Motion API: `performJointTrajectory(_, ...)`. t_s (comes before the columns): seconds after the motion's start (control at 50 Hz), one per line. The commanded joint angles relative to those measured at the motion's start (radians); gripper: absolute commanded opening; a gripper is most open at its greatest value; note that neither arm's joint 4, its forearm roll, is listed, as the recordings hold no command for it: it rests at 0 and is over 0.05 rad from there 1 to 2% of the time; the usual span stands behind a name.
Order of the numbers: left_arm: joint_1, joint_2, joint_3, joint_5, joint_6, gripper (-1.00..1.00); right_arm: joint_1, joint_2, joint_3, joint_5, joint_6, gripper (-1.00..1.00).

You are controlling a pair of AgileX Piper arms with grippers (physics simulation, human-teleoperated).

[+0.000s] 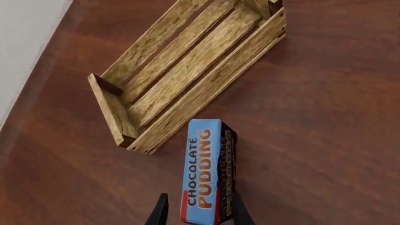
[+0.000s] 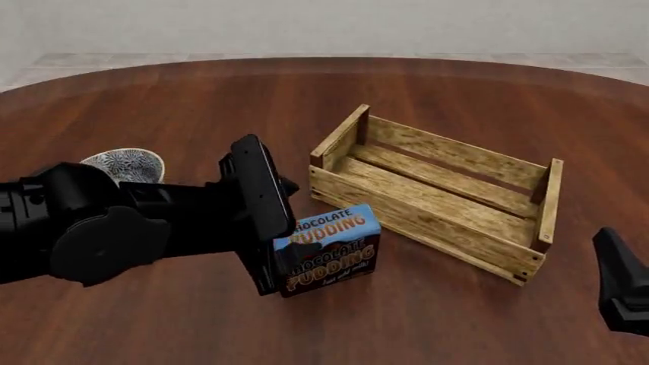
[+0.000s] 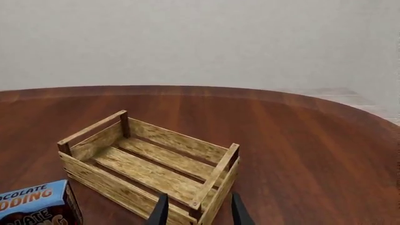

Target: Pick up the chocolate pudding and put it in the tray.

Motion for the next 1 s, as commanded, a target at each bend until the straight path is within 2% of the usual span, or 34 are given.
performJointTrajectory(0.02, -0.006, 0.001, 0.012, 0.001, 0.026, 1.00, 0.000, 0.005, 0.000, -0.003, -0.006, 1.00)
performJointTrajectory(0.4, 0.069, 0.029, 0.045, -0.025, 0.101, 1.00, 0.003, 0.017, 0.000, -0.010, -0.015, 1.00)
performJointTrajectory(0.66, 0.089, 0.019, 0.054, -0.025, 0.119, 1.00, 0.003, 0.022, 0.000, -0.012, -0.019, 1.00)
performJointTrajectory(1.0, 0.079, 0.031, 0.071, -0.056, 0.106, 1.00, 0.001, 0.023, 0.000, -0.013, -0.020, 1.00)
